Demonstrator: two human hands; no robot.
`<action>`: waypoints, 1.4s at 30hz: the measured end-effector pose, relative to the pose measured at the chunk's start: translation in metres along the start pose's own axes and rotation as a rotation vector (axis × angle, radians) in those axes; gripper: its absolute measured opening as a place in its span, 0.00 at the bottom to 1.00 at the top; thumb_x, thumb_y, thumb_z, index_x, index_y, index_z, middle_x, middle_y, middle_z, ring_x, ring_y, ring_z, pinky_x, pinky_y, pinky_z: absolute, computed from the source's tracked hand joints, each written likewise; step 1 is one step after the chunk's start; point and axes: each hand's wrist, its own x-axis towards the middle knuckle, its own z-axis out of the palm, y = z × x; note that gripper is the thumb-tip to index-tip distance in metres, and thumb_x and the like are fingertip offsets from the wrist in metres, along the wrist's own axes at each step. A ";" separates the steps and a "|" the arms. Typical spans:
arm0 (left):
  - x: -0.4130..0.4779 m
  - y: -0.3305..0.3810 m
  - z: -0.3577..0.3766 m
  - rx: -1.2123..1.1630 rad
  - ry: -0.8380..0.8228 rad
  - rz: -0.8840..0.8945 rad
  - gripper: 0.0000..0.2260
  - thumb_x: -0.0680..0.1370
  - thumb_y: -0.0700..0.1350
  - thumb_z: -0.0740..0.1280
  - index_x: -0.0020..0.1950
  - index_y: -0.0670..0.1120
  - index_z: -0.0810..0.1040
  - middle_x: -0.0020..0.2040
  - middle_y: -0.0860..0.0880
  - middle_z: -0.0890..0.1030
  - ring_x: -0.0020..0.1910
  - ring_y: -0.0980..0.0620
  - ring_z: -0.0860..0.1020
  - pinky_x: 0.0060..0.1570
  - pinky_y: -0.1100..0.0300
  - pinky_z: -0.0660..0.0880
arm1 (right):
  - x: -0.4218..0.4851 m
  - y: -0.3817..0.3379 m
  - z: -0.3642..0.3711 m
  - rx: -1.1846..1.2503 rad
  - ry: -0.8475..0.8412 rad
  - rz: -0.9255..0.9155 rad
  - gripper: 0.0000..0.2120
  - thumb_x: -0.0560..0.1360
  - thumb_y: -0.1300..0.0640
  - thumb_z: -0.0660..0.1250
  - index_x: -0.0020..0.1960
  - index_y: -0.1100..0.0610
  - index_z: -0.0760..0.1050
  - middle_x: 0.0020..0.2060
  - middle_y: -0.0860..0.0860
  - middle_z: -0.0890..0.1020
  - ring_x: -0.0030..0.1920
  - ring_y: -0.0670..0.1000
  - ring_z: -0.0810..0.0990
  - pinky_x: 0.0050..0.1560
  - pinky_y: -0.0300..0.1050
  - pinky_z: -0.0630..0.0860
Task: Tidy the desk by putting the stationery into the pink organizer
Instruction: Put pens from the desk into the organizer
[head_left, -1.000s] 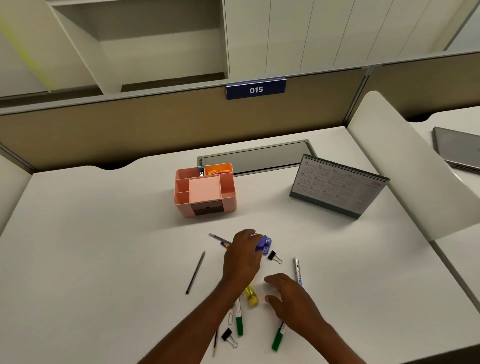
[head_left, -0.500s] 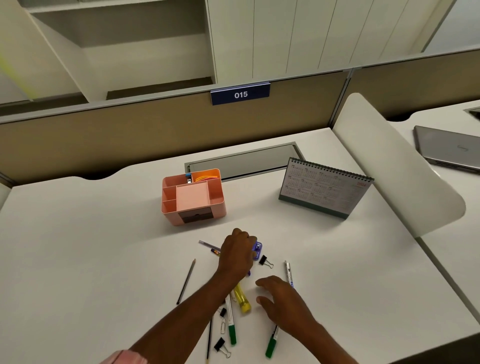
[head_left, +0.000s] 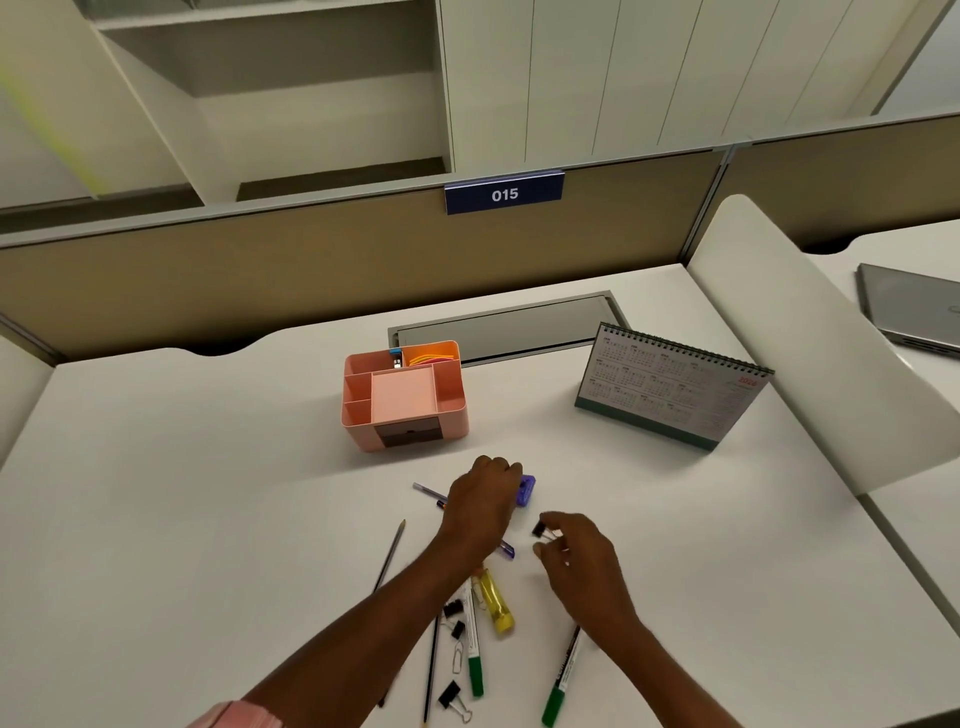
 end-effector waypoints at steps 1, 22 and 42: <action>0.000 -0.004 -0.002 0.001 0.005 0.002 0.21 0.79 0.41 0.70 0.72 0.46 0.73 0.64 0.46 0.79 0.65 0.45 0.75 0.56 0.53 0.76 | 0.007 -0.005 0.001 0.035 0.005 0.027 0.19 0.78 0.55 0.73 0.68 0.50 0.75 0.60 0.44 0.79 0.49 0.41 0.81 0.52 0.33 0.77; -0.009 -0.051 -0.045 -0.715 0.379 -0.244 0.13 0.80 0.45 0.72 0.64 0.46 0.83 0.56 0.49 0.87 0.54 0.52 0.84 0.58 0.57 0.82 | 0.087 -0.098 -0.002 0.229 -0.104 -0.134 0.28 0.73 0.63 0.77 0.71 0.52 0.73 0.63 0.48 0.81 0.47 0.40 0.83 0.39 0.27 0.77; 0.048 -0.106 -0.101 -0.942 0.570 -0.302 0.11 0.74 0.39 0.78 0.55 0.45 0.84 0.49 0.51 0.87 0.48 0.57 0.85 0.52 0.60 0.83 | 0.186 -0.177 -0.015 -0.084 -0.172 -0.510 0.29 0.71 0.68 0.77 0.68 0.52 0.72 0.61 0.49 0.78 0.49 0.49 0.83 0.48 0.43 0.83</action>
